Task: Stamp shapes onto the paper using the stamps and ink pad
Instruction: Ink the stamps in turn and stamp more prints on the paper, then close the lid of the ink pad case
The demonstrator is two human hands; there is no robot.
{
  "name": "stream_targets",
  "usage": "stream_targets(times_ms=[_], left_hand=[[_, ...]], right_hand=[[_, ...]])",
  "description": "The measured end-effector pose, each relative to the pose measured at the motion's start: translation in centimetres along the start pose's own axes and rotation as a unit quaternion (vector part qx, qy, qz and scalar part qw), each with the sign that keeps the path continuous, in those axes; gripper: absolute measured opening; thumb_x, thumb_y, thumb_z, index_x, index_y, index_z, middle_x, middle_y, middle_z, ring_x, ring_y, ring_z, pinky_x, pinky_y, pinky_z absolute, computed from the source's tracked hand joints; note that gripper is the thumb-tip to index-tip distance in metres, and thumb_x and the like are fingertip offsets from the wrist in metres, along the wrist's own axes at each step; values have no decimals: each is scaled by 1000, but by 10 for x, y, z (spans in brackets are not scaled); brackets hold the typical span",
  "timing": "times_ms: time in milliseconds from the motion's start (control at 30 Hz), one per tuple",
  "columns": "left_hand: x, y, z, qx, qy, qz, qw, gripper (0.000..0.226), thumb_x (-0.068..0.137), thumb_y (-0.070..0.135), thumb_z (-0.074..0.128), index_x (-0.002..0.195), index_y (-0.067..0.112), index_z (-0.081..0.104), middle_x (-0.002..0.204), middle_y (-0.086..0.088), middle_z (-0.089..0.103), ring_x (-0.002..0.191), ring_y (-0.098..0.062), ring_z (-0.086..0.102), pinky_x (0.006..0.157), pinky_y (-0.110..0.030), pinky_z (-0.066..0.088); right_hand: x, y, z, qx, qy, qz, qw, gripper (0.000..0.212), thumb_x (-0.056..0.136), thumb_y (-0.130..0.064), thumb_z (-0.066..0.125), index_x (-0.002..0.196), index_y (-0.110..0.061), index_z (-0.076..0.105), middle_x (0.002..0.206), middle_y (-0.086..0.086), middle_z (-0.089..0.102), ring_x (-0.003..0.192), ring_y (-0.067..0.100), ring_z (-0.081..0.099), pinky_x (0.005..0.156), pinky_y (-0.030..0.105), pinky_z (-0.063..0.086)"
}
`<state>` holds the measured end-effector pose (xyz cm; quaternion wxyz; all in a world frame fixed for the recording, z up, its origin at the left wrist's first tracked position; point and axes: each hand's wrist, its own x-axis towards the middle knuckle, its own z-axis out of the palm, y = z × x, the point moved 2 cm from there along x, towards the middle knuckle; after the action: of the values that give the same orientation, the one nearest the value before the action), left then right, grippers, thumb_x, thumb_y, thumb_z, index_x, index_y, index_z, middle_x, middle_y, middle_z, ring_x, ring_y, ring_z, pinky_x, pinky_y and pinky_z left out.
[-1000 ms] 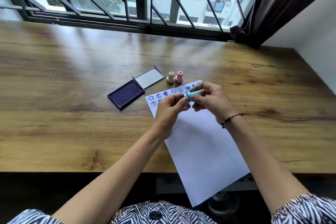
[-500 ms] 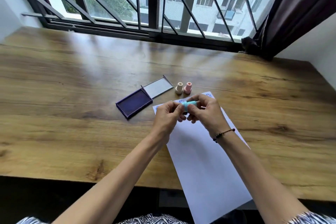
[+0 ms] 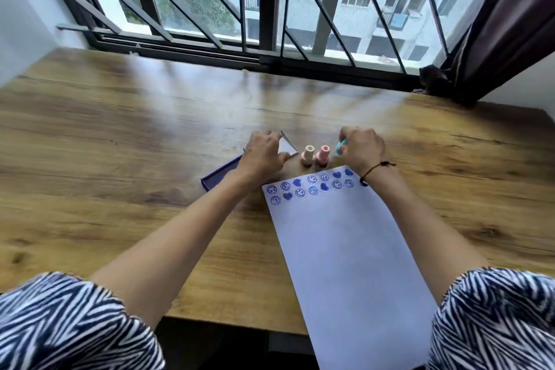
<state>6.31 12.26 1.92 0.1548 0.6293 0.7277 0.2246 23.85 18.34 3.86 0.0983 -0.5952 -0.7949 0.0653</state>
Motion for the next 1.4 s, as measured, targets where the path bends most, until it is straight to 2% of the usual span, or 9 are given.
stream_targets(times_ms=[267, 433, 667, 800, 900, 1033, 1167, 1267, 1400], left_hand=[[19, -3, 0, 136, -98, 24, 986, 49, 74, 27, 65, 110, -2, 47, 121, -25, 49, 113, -38, 40, 93, -43, 39], [18, -1, -4, 126, -88, 41, 987, 37, 75, 20, 60, 103, -4, 50, 115, -27, 51, 108, -39, 42, 89, -43, 40], [7, 3, -27, -23, 53, 53, 997, 61, 71, 25, 68, 117, -7, 44, 113, -28, 54, 104, -37, 48, 89, -35, 36], [-34, -11, -44, -187, 126, 65, 972, 65, 70, 16, 71, 125, 0, 42, 112, -22, 59, 100, -27, 57, 87, -25, 41], [-62, -14, -47, -221, 148, 97, 959, 63, 72, 14, 70, 126, 0, 42, 116, -21, 58, 102, -19, 57, 87, -23, 46], [-83, -27, -54, -229, 180, 102, 951, 63, 72, 14, 70, 126, 0, 41, 118, -22, 56, 105, -22, 57, 85, -13, 45], [-92, -42, -63, -247, 193, 106, 944, 69, 71, 15, 67, 130, -1, 35, 118, -20, 57, 109, -23, 57, 98, -31, 45], [-96, -62, -60, -241, 147, 102, 954, 91, 72, 25, 71, 140, 8, 13, 121, -11, 54, 112, -14, 51, 97, -12, 37], [-109, -92, -37, -176, 59, 13, 982, 115, 65, 36, 74, 140, 16, -10, 135, -20, 44, 124, -29, 44, 103, -37, 37]], right_hand=[[5, 10, 10, -46, -68, 10, 997, 34, 83, -20, 58, 116, -14, 50, 109, 22, 64, 99, 38, 60, 80, 39, 49], [-19, 9, -18, 4, 54, 37, 998, 41, 84, -19, 58, 122, -13, 44, 99, 21, 65, 93, 39, 61, 72, 38, 47], [-61, -45, -32, 220, 118, -5, 968, 18, 86, -24, 58, 92, -7, 64, 86, 15, 71, 79, 29, 63, 72, 36, 48], [-62, -82, -7, 537, -149, 122, 821, 40, 92, -48, 43, 95, -9, 55, 89, 18, 61, 65, 22, 60, 61, 33, 53], [-65, -97, 9, 621, -262, 152, 723, 58, 86, -63, 31, 89, -11, 56, 87, 18, 64, 74, 29, 67, 74, 38, 56], [-69, -116, 23, 648, -334, 135, 672, 78, 80, -72, 31, 115, -6, 52, 101, 22, 66, 88, 32, 69, 75, 38, 59], [-72, -131, 20, 653, -382, 95, 647, 70, 83, -62, 42, 123, -5, 51, 108, 21, 63, 95, 32, 66, 91, 42, 53], [-70, -141, 17, 613, -335, 53, 713, 47, 85, -47, 55, 114, -11, 56, 103, 14, 62, 93, 28, 62, 103, 51, 45], [-63, -151, 24, 260, -108, -51, 958, 51, 70, -47, 70, 102, -10, 56, 100, 10, 63, 98, 28, 59, 89, 37, 46]])
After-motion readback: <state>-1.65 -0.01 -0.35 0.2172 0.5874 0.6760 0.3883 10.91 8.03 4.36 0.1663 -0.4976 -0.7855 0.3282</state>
